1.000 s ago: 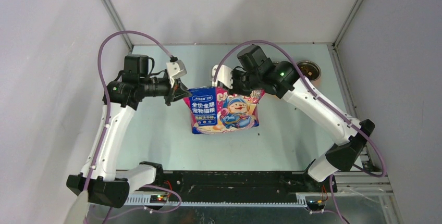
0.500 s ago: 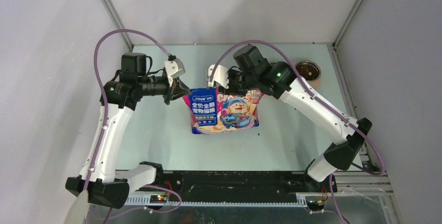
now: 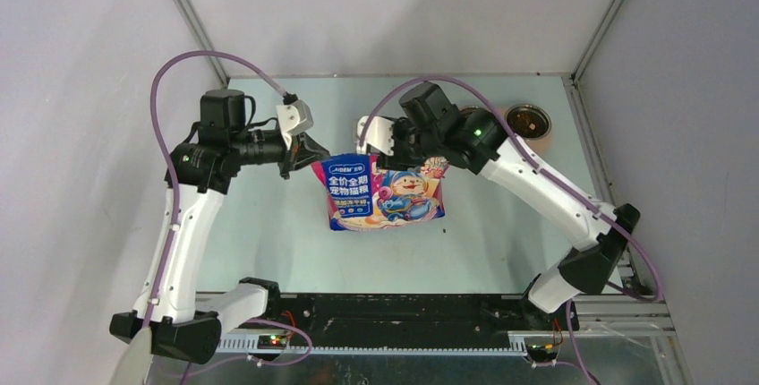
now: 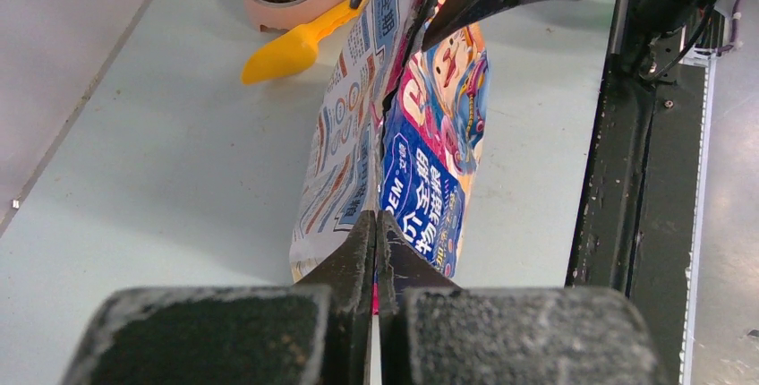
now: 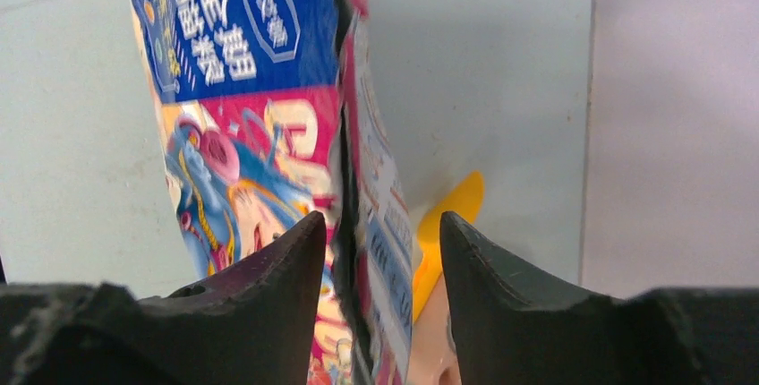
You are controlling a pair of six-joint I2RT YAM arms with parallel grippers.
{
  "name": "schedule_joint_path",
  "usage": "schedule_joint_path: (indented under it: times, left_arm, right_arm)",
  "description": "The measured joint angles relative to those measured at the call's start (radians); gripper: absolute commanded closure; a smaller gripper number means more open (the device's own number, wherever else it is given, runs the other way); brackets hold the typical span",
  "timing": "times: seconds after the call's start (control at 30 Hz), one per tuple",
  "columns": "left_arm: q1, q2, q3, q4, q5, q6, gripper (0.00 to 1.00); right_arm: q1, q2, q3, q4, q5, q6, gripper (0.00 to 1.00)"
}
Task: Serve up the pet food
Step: Close the pet food bag at the center of the board.
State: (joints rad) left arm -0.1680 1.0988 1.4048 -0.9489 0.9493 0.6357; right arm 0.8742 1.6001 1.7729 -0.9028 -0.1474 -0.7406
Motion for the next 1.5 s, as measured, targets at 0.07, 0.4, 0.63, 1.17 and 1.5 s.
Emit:
schedule_joint_path:
  times: [0.07, 0.4, 0.63, 1.17, 1.5]
  left_arm:
    - [0.0, -0.001, 0.0, 0.0, 0.001, 0.001, 1.0]
    - [0.0, -0.002, 0.0, 0.0, 0.001, 0.001, 1.0]
    - [0.0, -0.003, 0.021, 0.0, 0.001, 0.001, 1.0]
    - [0.0, -0.009, 0.031, -0.001, 0.001, 0.001, 1.0]
    - [0.0, -0.009, 0.031, -0.003, 0.001, 0.002, 1.0]
  right_arm:
    - [-0.009, -0.039, -0.046, 0.003, 0.01, -0.015, 0.47]
    - [-0.032, -0.219, -0.245, 0.045, 0.078, -0.088, 0.74]
    - [-0.029, -0.224, -0.281, 0.088, 0.104, -0.114, 0.78]
    - [0.01, -0.237, -0.306, 0.097, 0.122, -0.151, 0.88]
    - [0.014, -0.233, -0.296, 0.089, 0.131, -0.14, 1.0]
